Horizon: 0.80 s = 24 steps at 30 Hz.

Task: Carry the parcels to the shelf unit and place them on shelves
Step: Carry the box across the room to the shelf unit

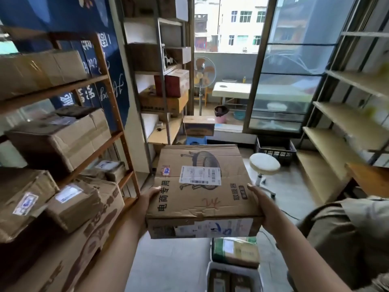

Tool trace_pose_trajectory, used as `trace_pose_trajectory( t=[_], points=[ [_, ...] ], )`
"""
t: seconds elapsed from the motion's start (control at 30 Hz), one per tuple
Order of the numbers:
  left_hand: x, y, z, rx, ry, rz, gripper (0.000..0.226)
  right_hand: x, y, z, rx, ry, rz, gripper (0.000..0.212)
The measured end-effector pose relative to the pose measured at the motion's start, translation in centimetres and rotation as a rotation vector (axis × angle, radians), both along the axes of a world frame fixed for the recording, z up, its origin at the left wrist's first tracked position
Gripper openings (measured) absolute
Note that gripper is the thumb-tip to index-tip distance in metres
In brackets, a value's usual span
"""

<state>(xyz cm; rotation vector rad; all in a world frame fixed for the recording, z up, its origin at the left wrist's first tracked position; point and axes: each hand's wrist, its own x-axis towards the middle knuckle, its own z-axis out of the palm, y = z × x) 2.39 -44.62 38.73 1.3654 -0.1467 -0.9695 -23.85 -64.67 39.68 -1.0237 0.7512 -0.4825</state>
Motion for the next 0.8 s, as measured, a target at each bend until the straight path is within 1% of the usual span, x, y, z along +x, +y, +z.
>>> trace_pose_trajectory(
  t=[0.1, 0.23, 0.33, 0.4, 0.47, 0.6, 0.67, 0.77, 0.8],
  points=[
    [1.4, -3.0, -0.1, -0.016, 0.025, -0.027, 0.027, 1.6, -2.9, -0.3, -0.003, -0.007, 0.011, 0.039],
    [5.4, -8.3, 0.9, -0.053, 0.032, -0.069, 0.026, 5.5, -7.5, 0.3, -0.028, 0.045, -0.015, 0.041],
    [8.7, -12.1, 0.3, -0.065, 0.050, -0.088, 0.026, 8.4, -10.7, -0.1, -0.008, 0.055, -0.041, 0.045],
    [12.3, -15.7, -0.8, -0.066, 0.071, -0.115, 0.027, 11.6, -13.8, -1.5, 0.002, 0.078, -0.084, 0.046],
    [16.4, -19.7, -1.3, -0.063, 0.046, -0.156, 0.029, 15.2, -16.9, -2.2, -0.002, 0.088, -0.133, 0.046],
    [24.5, -27.6, 0.1, -0.081, 0.014, -0.254, 0.030, 22.1, -22.6, -1.7, 0.021, 0.089, -0.213, 0.044],
    [27.0, -30.9, 1.6, -0.103, -0.012, -0.288, 0.033, 24.4, -24.8, -1.0, 0.034, 0.077, -0.243, 0.045],
    [30.6, -36.7, 3.2, -0.116, 0.011, -0.368, 0.027, 27.2, -29.3, 0.1, 0.026, 0.073, -0.330, 0.045],
    [31.5, -38.6, 3.4, -0.102, 0.024, -0.387, 0.030, 27.7, -30.6, 0.4, 0.027, 0.070, -0.346, 0.046]
  ],
)
